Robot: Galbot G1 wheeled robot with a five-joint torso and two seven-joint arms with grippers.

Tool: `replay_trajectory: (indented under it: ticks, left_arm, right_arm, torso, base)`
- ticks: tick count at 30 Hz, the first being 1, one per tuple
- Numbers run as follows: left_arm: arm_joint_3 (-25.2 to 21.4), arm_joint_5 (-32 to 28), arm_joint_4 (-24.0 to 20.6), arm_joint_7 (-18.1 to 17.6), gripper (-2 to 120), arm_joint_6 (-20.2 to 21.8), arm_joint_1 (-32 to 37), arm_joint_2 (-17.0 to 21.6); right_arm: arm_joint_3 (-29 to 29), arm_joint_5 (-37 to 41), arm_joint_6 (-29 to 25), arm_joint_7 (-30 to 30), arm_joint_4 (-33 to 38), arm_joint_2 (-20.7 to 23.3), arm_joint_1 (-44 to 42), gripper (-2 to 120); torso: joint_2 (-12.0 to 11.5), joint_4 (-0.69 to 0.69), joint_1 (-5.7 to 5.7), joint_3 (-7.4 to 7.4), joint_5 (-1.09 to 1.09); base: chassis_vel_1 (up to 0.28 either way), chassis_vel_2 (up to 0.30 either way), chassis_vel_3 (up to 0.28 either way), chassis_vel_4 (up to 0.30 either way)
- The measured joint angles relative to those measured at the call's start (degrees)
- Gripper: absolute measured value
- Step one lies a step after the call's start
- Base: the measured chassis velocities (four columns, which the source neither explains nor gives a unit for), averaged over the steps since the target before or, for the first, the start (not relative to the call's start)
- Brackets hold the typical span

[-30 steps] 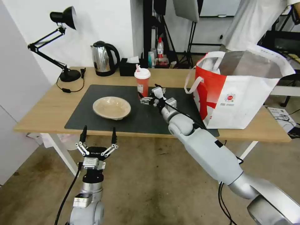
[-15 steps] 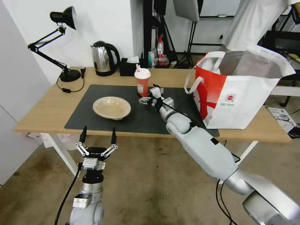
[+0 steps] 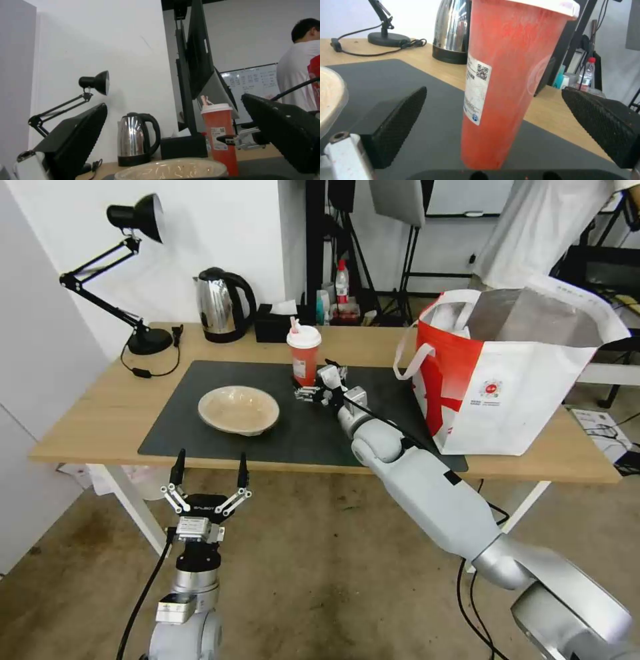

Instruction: Pick up the trash from the table and place it into the takeout bag.

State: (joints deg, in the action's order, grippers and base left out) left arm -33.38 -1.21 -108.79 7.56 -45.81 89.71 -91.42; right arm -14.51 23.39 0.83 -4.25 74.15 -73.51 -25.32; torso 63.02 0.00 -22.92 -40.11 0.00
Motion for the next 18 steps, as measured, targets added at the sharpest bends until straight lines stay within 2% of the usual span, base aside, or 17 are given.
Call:
replay_trajectory:
  ticks: [18]
  left_arm:
    - [0.0, 0.0, 0.3, 0.0, 100, 0.0, -0.1, 0.0]
  right_arm:
    - [0.0, -0.2, -1.0, 0.6, -2.2, -0.5, 1.0, 100]
  torso:
    - [0.0, 0.0, 0.0, 0.0, 0.0]
  base:
    - [0.0, 0.0, 0.0, 0.0]
